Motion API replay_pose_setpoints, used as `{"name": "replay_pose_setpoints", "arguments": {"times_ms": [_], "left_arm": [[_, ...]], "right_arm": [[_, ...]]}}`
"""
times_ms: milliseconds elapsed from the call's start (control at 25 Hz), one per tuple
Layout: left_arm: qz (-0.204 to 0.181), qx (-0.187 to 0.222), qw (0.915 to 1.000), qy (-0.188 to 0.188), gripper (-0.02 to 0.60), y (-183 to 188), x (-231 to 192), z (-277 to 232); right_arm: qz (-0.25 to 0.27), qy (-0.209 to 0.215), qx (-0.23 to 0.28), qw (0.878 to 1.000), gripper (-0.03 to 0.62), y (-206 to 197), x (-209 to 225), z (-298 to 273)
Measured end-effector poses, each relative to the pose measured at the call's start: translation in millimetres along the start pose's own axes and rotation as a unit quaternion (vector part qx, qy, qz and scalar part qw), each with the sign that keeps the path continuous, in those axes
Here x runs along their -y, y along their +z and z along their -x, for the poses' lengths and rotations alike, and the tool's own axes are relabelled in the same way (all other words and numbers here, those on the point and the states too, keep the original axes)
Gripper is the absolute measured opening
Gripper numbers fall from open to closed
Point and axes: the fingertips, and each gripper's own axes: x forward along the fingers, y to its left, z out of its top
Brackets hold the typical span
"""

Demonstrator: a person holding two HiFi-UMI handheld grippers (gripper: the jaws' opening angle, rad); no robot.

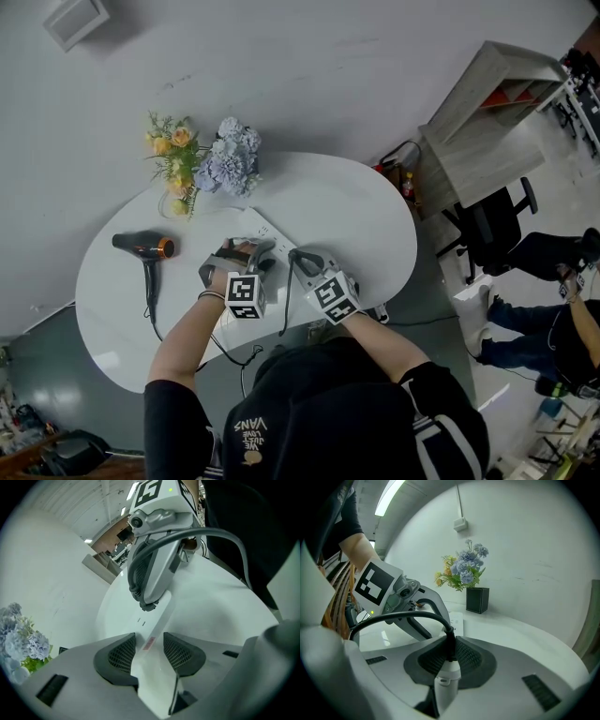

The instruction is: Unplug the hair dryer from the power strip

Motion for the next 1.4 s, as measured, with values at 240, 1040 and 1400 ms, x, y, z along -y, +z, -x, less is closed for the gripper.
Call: {"name": "replay_pose_setpoints", "arguments": {"times_ms": [240,1040,1400], "left_arm": [[0.002,-0.019,0.9998,0.0,0.189,-0.3,-1.7,0.3],[-0.002,-0.034,0.9994,0.005,0.183,-2.2,-1.5,0.4],[-0.007,-0.039,0.9991,0.013,0.17,-2.5,-2.4,0.4]], "right_arm": [[-0.002,0.004,-0.013,1.0,0.072,0.8,-2.1,2.1],[-0.023,0.0,-0.028,0.999,0.069,1.0,-4.6,3.4],[-0.034,-0.004,-0.03,0.999,0.069,1.4,-4.5,4.1]]}}
